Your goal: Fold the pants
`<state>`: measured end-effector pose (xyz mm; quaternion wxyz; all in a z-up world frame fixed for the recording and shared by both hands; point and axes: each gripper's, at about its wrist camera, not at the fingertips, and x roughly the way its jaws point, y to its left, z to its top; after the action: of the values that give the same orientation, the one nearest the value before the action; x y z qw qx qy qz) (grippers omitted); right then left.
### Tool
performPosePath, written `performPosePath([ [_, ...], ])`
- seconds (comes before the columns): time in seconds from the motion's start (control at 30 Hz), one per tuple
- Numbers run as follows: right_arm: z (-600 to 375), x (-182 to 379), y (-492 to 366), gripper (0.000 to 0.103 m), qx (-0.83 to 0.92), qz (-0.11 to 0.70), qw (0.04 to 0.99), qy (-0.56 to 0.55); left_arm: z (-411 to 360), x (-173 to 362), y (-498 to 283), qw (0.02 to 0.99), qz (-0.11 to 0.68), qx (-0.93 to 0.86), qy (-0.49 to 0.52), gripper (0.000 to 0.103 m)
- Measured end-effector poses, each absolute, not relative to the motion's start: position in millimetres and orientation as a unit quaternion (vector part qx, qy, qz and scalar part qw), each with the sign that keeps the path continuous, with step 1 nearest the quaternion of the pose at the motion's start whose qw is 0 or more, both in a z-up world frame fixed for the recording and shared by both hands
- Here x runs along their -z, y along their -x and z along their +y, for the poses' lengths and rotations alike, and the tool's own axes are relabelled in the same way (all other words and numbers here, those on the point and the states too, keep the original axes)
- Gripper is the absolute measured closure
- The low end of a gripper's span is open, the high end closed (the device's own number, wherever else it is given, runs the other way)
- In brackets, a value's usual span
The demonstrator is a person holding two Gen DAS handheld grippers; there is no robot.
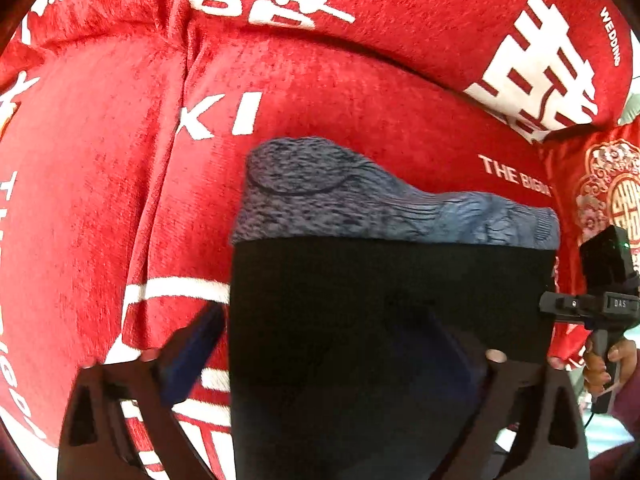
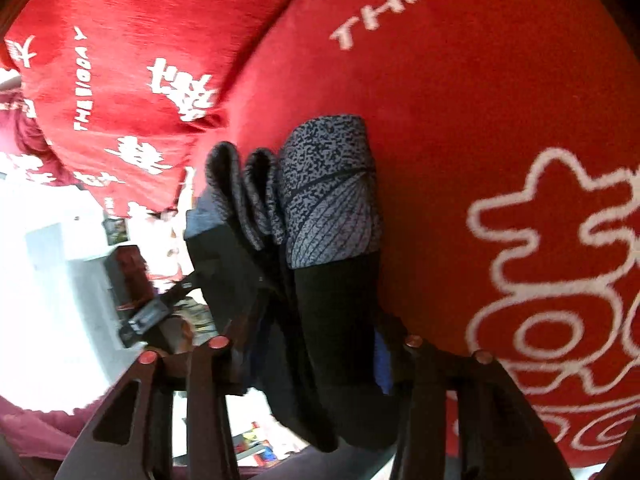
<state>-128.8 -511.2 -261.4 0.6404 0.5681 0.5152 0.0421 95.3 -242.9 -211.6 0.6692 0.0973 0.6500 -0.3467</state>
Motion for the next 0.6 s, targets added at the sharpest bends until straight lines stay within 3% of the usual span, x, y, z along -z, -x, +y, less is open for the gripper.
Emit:
performPosePath([
  [0.23,-509.2,249.7,132.3,0.036,0.015,0.552,0.660,-0.509,-240.6,211.0,-92.5,0.674,0.660,0.318,-0.090,0.000],
  [0.5,-509.6,218.3,139.4,0.032,0.080,0.589,0.676,-0.436,-241.3,184.2,-72.1,0.710,0.633,0.272,-0.144,0.000],
  [0.6,-513.5,205.6,149.4,0.023,0.107,0.596,0.680,-0.414,-239.5,175.3,-65.2,0.718,0.630,0.253,-0.154,0.000],
])
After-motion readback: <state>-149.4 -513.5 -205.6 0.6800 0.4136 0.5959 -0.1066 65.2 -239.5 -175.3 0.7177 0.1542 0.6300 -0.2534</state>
